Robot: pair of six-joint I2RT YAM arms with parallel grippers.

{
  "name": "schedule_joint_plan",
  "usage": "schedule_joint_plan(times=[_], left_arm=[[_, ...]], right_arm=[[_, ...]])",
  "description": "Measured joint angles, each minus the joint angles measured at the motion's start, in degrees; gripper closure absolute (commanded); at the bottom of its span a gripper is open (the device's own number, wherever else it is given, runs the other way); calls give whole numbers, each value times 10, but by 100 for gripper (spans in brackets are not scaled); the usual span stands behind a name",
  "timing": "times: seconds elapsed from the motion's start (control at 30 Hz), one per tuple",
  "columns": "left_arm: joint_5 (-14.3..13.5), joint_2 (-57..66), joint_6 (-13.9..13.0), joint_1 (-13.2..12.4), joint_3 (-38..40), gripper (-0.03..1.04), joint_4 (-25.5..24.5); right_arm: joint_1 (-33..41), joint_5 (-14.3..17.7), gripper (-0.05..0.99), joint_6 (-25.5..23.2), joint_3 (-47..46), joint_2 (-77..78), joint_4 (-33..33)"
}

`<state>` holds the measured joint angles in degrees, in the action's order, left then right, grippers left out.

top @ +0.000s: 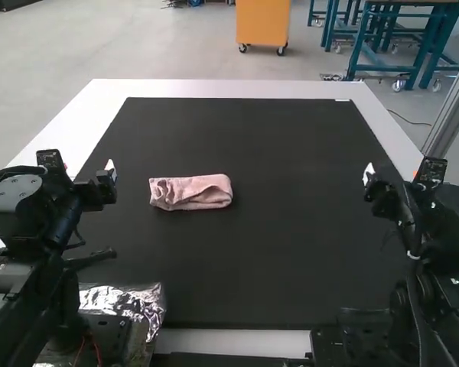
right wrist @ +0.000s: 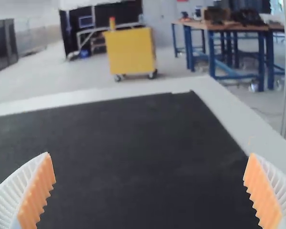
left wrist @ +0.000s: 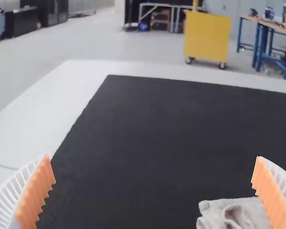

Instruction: Fold the towel.

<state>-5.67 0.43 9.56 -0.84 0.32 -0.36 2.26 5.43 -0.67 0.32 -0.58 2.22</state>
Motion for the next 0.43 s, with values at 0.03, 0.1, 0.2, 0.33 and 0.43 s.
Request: schedule_joint_plan(times=[0.03,0.1,0.2,0.33,0.43], left_arm=[[-1,0,8,0,0,4,0],[-2,0,22,0,0,4,-2],[-3,0,38,0,0,4,-3],[-3,0,47,0,0,4,-4],[-3,0,51,0,0,4,-4]], right_arm=[[0,1,2,1,0,0,-14],[-1,4,2,3,0,0,-12],[-1,6,2,4,0,0,-13],[-1,6,2,5,0,0,-13],[-1,6,2,5,0,0,-13]])
